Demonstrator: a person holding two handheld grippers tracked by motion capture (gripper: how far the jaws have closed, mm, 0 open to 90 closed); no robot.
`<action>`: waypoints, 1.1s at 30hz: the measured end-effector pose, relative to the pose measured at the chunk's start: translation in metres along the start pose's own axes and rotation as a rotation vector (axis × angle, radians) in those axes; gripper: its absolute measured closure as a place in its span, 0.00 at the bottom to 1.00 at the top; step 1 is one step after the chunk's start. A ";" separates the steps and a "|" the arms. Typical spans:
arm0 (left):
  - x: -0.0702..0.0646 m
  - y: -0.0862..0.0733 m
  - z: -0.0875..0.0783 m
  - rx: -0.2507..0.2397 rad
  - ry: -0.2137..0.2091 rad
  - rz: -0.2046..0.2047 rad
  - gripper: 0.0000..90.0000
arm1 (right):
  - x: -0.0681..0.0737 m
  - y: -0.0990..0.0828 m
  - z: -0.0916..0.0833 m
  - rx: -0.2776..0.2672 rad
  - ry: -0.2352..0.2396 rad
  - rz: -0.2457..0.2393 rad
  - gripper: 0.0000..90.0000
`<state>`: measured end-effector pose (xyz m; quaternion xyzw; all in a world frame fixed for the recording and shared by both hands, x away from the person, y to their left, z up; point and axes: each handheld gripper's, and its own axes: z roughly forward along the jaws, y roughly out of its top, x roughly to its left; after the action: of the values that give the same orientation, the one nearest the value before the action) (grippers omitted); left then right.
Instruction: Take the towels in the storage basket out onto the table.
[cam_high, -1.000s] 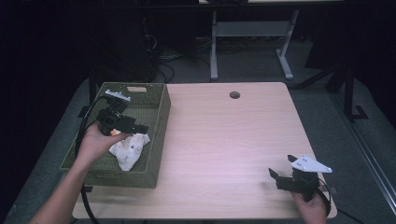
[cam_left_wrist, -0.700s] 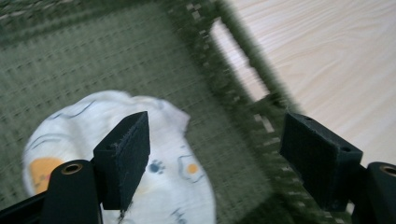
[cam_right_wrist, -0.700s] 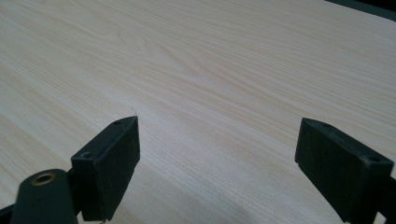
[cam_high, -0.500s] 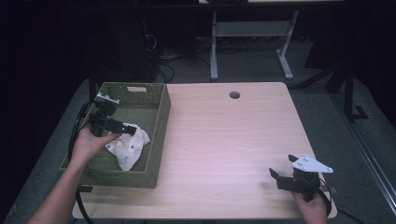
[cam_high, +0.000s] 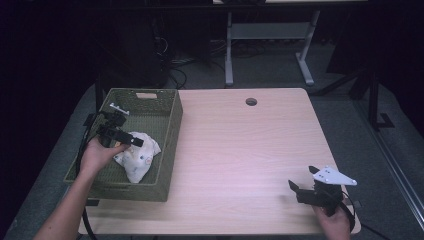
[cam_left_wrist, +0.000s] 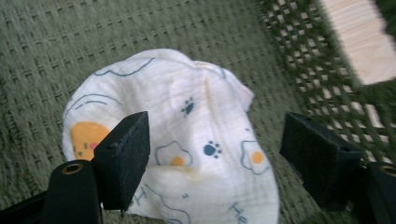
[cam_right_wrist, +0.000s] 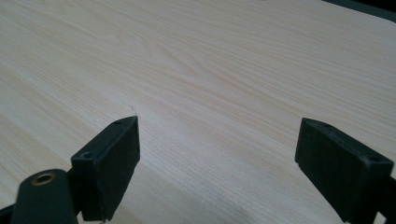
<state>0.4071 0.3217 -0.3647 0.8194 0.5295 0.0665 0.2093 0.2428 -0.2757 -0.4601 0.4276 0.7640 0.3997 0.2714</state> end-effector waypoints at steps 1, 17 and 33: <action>0.001 0.000 0.002 0.001 0.005 -0.010 0.27 | 0.000 0.000 0.000 0.000 0.000 0.000 0.15; 0.015 0.005 0.028 0.084 0.050 -0.051 0.27 | 0.000 0.000 0.000 0.000 0.005 -0.008 0.15; 0.016 0.007 0.054 0.218 0.130 -0.065 0.36 | 0.001 0.001 0.001 0.000 0.006 -0.004 0.15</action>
<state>0.4379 0.3186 -0.4129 0.8135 0.5725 0.0547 0.0862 0.2436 -0.2744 -0.4603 0.4251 0.7656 0.4005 0.2699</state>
